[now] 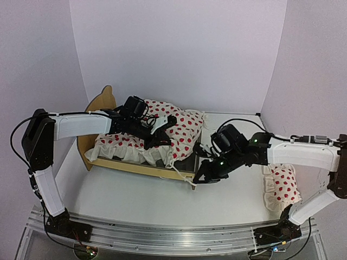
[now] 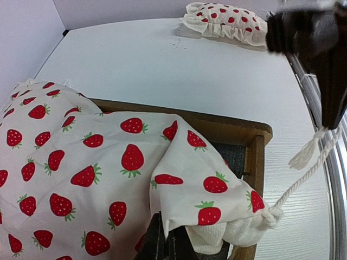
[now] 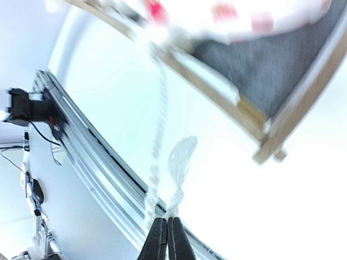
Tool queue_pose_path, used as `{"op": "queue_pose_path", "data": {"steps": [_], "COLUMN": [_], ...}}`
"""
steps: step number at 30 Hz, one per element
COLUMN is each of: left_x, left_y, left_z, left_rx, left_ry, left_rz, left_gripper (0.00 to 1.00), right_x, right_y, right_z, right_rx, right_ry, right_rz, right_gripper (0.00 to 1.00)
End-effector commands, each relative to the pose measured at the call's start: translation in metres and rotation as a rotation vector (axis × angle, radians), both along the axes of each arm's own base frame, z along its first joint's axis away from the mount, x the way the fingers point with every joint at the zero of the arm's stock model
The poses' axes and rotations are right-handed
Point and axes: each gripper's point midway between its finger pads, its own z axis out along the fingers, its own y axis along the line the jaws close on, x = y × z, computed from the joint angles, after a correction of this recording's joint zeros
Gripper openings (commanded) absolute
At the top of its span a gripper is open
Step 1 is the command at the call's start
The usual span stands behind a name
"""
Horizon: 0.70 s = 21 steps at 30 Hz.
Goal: Set up the pet bed
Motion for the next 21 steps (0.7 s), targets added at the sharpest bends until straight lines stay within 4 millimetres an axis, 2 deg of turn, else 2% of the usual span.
{"op": "queue_pose_path", "data": {"steps": [1,4,7,9,11,13,16,21], "left_x": [-0.008,-0.009,-0.009,-0.009,-0.011,-0.013,-0.018,-0.033], "left_y": [-0.004,-0.002,-0.001,-0.001,-0.001,0.000,0.002,0.009], "left_z": [0.002,0.001,0.003,0.003,0.004,0.004,0.012,0.040], "left_rx": [-0.011,-0.003,-0.001,-0.001,0.001,0.009,0.020,0.034], "left_ry": [0.006,-0.002,-0.012,-0.015,-0.020,-0.024,-0.027,-0.023], "left_rz": [-0.033,-0.038,-0.038,-0.041,-0.050,-0.063,-0.099,-0.173], "left_gripper": [0.00,0.00,0.00,0.00,0.02,0.10,0.26,0.57], "right_x": [-0.017,-0.022,-0.029,-0.028,-0.023,-0.018,-0.009,0.010], "right_y": [0.008,0.001,0.002,0.003,0.003,0.004,0.000,-0.006], "right_z": [-0.038,-0.068,-0.082,-0.086,-0.083,-0.079,-0.073,-0.055], "right_rx": [0.009,-0.062,-0.086,-0.097,-0.099,-0.100,-0.112,-0.125], "right_ry": [0.162,0.251,0.336,0.347,0.321,0.288,0.230,0.089], "right_rz": [-0.045,-0.098,-0.113,-0.121,-0.132,-0.140,-0.156,-0.176], "right_gripper": [0.00,0.00,0.03,0.16,0.26,0.31,0.33,0.33]}}
